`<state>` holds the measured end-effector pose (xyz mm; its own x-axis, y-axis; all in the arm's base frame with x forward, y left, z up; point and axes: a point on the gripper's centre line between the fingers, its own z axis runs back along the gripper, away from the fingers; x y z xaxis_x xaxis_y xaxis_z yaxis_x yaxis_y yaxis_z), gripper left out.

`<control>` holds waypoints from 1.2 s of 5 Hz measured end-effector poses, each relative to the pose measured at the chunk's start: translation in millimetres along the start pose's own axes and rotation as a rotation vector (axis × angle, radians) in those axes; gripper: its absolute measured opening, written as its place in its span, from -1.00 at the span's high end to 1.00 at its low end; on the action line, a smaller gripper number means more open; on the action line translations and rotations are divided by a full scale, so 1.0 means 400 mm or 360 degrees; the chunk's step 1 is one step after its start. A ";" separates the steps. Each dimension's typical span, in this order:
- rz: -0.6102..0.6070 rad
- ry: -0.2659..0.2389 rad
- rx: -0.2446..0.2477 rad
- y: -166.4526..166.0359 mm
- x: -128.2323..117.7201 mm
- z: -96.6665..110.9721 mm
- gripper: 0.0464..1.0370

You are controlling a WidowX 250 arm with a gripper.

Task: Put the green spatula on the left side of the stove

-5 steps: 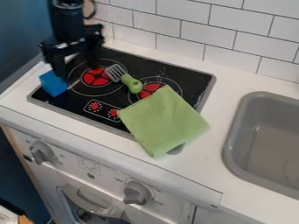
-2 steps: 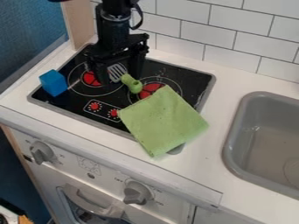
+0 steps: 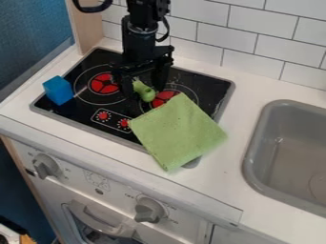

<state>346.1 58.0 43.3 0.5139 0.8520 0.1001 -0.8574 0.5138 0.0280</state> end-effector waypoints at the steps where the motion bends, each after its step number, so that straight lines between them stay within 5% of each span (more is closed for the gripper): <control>1: -0.0063 0.0058 -0.0033 -0.024 -0.005 -0.021 -0.82; 3: -0.0081 0.0041 -0.0055 -0.017 -0.009 -0.032 0.21; 5: -0.0179 0.0076 -0.0033 0.028 -0.017 0.004 0.22; 6: -0.0213 0.0057 -0.0084 0.071 -0.019 0.055 0.22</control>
<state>317.2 64.1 65.3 0.6249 0.7781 0.0634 -0.7791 0.6268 -0.0136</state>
